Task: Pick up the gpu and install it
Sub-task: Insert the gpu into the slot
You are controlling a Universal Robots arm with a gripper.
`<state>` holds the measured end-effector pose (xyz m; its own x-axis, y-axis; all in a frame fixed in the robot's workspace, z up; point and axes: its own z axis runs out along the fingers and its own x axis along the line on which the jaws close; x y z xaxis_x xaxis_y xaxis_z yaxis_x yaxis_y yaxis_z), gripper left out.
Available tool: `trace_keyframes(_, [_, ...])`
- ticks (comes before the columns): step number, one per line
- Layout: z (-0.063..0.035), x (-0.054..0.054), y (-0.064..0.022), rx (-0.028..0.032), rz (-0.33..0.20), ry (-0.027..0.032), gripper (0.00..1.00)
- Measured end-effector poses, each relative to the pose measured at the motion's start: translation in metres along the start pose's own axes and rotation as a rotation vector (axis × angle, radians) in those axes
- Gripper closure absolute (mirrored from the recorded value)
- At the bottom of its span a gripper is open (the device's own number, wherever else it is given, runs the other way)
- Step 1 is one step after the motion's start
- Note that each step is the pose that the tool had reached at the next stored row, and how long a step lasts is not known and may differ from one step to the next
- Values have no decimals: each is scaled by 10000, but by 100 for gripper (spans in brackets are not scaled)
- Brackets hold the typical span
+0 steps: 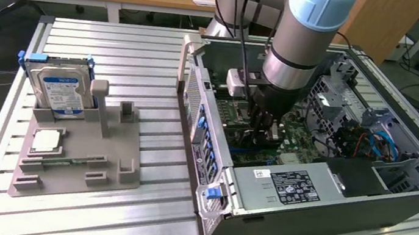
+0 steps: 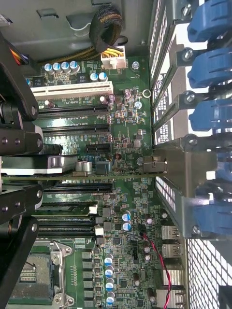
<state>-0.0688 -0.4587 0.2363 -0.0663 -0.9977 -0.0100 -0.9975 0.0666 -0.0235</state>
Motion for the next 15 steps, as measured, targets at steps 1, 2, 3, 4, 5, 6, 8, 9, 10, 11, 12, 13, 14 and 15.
trace_keyframes(1, [0,-2,0,0,-9,0,72])
trace_keyframes(2, [0,-2,1,-1,-18,1,72])
trace_keyframes(3, [0,-2,0,-1,-19,2,72])
trace_keyframes(4, [-1,-2,1,-2,-19,2,72])
trace_keyframes(5, [-1,-2,1,-2,-19,2,72])
trace_keyframes(6, [-1,-2,0,-2,-19,2,72])
trace_keyframes(8, [0,-3,1,-2,-19,1,72])
trace_keyframes(9, [-1,-4,1,-2,-19,3,72])
trace_keyframes(10, [0,-10,2,-2,-17,3,72])
trace_keyframes(11, [1,-12,1,-2,-18,1,72])
trace_keyframes(12, [1,-12,2,-2,-19,2,72])
trace_keyframes(13, [2,-12,1,-2,-20,2,72])
trace_keyframes(14, [3,-14,1,-3,-21,3,72])
trace_keyframes(15, [6,-16,-3,-3,-20,1,72])
